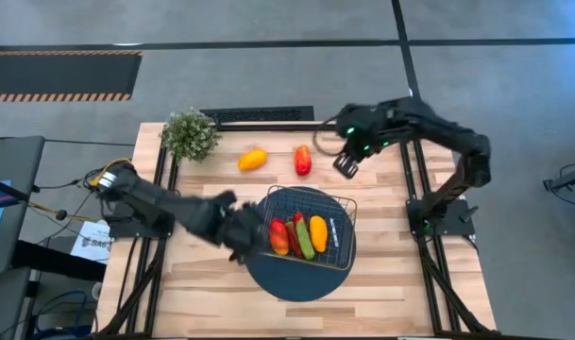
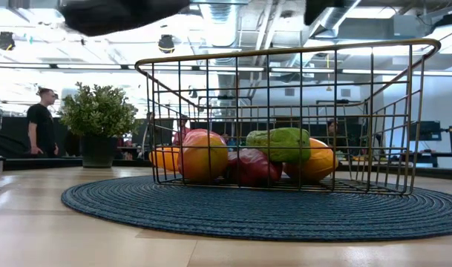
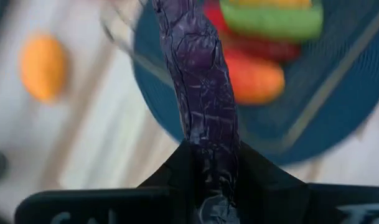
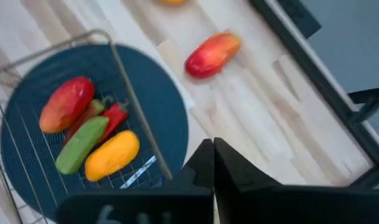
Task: Build produce basket
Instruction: Put the eggplant into the gold wire basket, then put the red mango into the gold wire basket
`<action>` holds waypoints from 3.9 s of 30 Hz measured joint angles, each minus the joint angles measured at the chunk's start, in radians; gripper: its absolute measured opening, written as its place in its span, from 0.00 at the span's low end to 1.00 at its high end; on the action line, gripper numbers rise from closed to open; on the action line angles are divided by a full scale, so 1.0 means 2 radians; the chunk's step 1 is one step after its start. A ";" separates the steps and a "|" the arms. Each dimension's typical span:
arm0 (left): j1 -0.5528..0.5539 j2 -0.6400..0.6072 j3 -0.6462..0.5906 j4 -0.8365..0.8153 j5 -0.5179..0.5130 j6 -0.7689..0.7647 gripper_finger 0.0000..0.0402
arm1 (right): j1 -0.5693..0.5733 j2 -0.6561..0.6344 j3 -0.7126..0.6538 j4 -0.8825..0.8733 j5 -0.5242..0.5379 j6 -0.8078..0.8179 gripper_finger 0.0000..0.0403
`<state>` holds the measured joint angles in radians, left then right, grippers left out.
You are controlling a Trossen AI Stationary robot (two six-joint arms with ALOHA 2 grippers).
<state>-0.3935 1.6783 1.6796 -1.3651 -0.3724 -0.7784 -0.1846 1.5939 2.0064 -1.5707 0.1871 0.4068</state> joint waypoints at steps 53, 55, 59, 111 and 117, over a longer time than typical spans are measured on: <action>0.141 0.200 0.041 0.217 0.219 0.122 0.11 | -0.048 -0.052 0.000 0.003 0.038 -0.007 0.01; 0.141 0.200 0.042 0.223 0.219 0.124 0.11 | -0.048 -0.053 0.000 0.004 0.037 -0.007 0.02; 0.142 0.201 0.041 0.225 0.218 0.125 0.11 | -0.048 -0.054 0.000 0.006 0.037 -0.006 0.02; 0.227 0.011 0.101 -0.094 -0.039 0.268 0.53 | -0.050 -0.017 0.000 0.000 0.031 -0.073 0.18; 0.296 -0.060 0.018 -0.070 -0.027 0.279 0.53 | -0.061 -0.017 0.000 0.004 0.036 -0.029 0.36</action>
<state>0.1995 1.5584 1.7150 -1.5053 -0.4266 -0.2211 -0.3060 1.5597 2.0068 -1.5631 0.2584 0.3494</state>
